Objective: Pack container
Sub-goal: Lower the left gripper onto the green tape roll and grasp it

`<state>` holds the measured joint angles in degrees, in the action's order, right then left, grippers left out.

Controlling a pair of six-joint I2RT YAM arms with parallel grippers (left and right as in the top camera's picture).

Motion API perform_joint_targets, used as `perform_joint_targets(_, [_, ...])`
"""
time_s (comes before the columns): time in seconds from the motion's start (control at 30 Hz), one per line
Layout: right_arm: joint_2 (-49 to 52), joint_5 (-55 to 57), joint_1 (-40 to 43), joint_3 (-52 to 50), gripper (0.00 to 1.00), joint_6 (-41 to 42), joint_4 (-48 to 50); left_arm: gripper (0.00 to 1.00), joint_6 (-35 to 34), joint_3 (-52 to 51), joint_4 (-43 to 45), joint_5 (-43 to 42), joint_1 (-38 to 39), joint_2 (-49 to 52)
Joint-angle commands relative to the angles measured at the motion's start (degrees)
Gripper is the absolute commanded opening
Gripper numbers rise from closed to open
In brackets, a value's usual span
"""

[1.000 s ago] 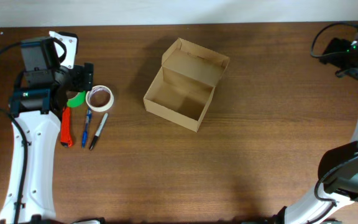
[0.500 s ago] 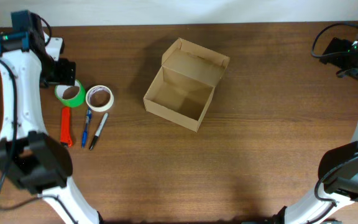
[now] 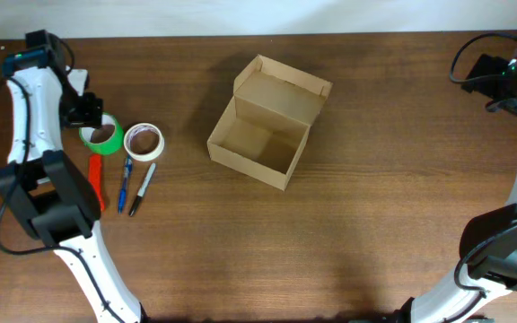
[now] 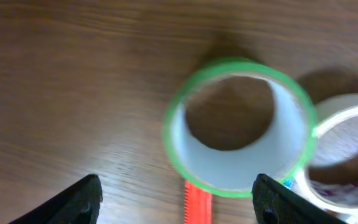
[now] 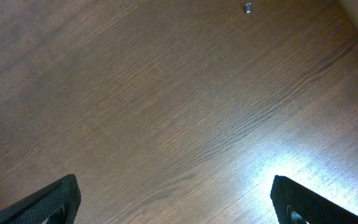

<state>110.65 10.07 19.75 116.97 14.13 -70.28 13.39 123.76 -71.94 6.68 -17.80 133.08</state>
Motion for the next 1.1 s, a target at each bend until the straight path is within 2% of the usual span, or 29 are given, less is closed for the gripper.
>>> perform_joint_targets(0.0, [-0.4, 0.5, 0.2, 1.0, 0.99, -0.2, 0.0, 0.76, -0.9, 0.9, 1.2, 0.6, -2.3, 0.1])
perform_joint_targets(0.2, [-0.4, 0.5, 0.2, 1.0, 0.99, -0.2, 0.0, 0.69, -1.0, 0.8, 1.0, -5.6, -4.4, 0.6])
perform_joint_targets(0.83, [-0.4, 0.5, 0.2, 1.0, 0.99, -0.2, 0.0, 0.68, -1.3, 0.8, -0.5, -8.0, -4.5, 6.6])
perform_joint_targets(0.9, [-0.4, 0.5, 0.2, 1.0, 0.99, -0.2, 0.0, 0.66, -1.3, 0.8, -0.3, -8.5, -4.5, 7.6])
perform_joint_targets(0.97, [-0.4, 0.5, 0.2, 1.0, 0.99, -0.2, 0.0, 0.59, -1.3, 0.8, 0.1, -9.0, -4.5, 8.5])
perform_joint_targets(1.0, [-0.4, 0.5, 0.2, 1.0, 0.99, -0.2, 0.0, 0.52, -1.4, 0.8, 0.3, -9.5, -4.5, 9.0])
perform_joint_targets(1.03, [-0.4, 0.5, 0.2, 1.0, 0.99, -0.2, 0.0, 0.42, -1.4, 0.8, 0.4, -9.8, -4.5, 9.2])
perform_joint_targets(1.07, [-0.4, 0.5, 0.2, 1.0, 0.99, -0.2, 0.0, 0.27, -1.4, 0.8, 0.4, -10.0, -4.5, 9.3])
